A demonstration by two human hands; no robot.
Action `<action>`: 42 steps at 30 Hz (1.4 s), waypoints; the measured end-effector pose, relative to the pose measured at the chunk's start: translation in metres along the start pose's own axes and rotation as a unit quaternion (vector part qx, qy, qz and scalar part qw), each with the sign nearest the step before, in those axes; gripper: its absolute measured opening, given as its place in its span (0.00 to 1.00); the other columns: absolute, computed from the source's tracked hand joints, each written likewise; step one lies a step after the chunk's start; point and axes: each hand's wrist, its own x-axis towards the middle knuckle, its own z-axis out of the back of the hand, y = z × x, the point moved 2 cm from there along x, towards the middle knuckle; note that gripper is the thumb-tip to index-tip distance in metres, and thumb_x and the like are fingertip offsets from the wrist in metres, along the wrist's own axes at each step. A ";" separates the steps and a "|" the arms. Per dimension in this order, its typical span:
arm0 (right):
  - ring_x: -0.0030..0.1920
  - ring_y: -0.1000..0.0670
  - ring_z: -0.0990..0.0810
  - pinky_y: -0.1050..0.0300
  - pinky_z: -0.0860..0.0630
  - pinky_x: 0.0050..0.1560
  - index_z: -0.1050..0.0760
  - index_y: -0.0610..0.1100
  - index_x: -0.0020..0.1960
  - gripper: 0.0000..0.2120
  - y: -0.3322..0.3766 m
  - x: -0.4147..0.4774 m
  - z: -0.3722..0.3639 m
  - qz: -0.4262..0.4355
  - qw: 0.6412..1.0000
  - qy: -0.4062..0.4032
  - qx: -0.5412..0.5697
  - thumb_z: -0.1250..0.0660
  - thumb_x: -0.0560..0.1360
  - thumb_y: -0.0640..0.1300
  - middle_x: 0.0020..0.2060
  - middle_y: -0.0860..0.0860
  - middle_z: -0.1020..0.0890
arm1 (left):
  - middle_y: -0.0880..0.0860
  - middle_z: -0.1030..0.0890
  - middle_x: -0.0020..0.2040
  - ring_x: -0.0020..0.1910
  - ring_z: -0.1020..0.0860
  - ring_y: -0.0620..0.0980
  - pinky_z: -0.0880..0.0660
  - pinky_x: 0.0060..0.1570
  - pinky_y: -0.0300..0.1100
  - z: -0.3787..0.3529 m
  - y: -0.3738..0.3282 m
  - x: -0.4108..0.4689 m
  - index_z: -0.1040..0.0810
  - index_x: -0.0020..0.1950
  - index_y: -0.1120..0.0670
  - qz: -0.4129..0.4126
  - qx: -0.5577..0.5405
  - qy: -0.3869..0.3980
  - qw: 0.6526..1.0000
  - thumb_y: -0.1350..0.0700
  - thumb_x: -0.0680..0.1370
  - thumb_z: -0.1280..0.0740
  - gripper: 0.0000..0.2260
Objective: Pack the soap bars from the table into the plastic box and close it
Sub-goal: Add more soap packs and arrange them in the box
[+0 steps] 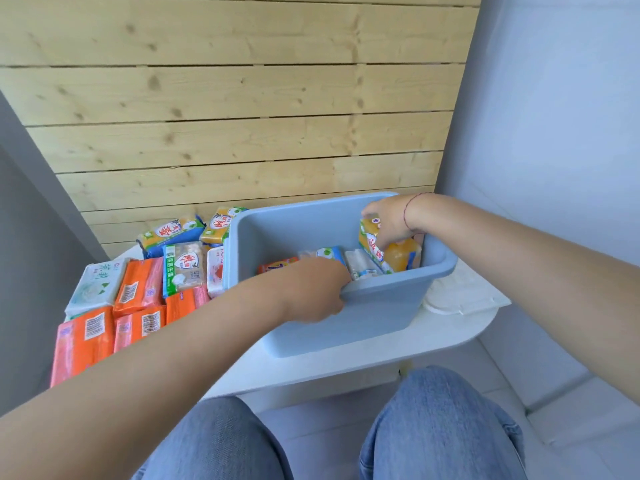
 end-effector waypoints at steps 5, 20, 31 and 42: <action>0.26 0.47 0.27 0.59 0.27 0.33 0.34 0.46 0.67 0.26 0.005 -0.010 -0.004 -0.003 0.998 -0.053 -0.020 0.34 0.71 0.45 0.33 0.50 0.26 | 0.50 0.31 0.35 0.40 0.30 0.53 0.40 0.34 0.42 -0.008 0.001 -0.020 0.30 0.41 0.57 0.034 -0.028 0.011 0.999 0.49 0.78 0.39 0.12; 0.28 0.51 0.32 0.63 0.41 0.27 0.33 0.47 0.30 0.14 0.006 -0.025 -0.018 -0.079 0.979 -0.066 -0.176 0.37 0.73 0.48 0.22 0.53 0.28 | 0.49 0.30 0.35 0.39 0.30 0.52 0.37 0.33 0.43 -0.017 0.006 -0.037 0.25 0.47 0.58 0.033 -0.084 -0.013 0.996 0.45 0.76 0.38 0.16; 0.39 0.47 0.28 0.62 0.44 0.26 0.30 0.48 0.41 0.05 0.015 -0.025 -0.027 -0.057 0.973 -0.156 -0.163 0.35 0.73 0.41 0.29 0.52 0.33 | 0.51 0.29 0.33 0.34 0.30 0.51 0.34 0.36 0.43 -0.007 0.017 -0.050 0.29 0.36 0.55 -0.023 -0.217 0.015 0.976 0.39 0.76 0.40 0.20; 0.43 0.50 0.27 0.58 0.33 0.42 0.29 0.50 0.40 0.05 0.061 -0.008 -0.036 0.208 0.961 -0.169 0.068 0.33 0.72 0.48 0.35 0.58 0.27 | 0.48 0.24 0.61 0.63 0.26 0.49 0.32 0.57 0.40 -0.049 0.183 -0.081 0.27 0.57 0.43 0.208 -0.300 -0.226 0.903 0.57 0.71 0.29 0.18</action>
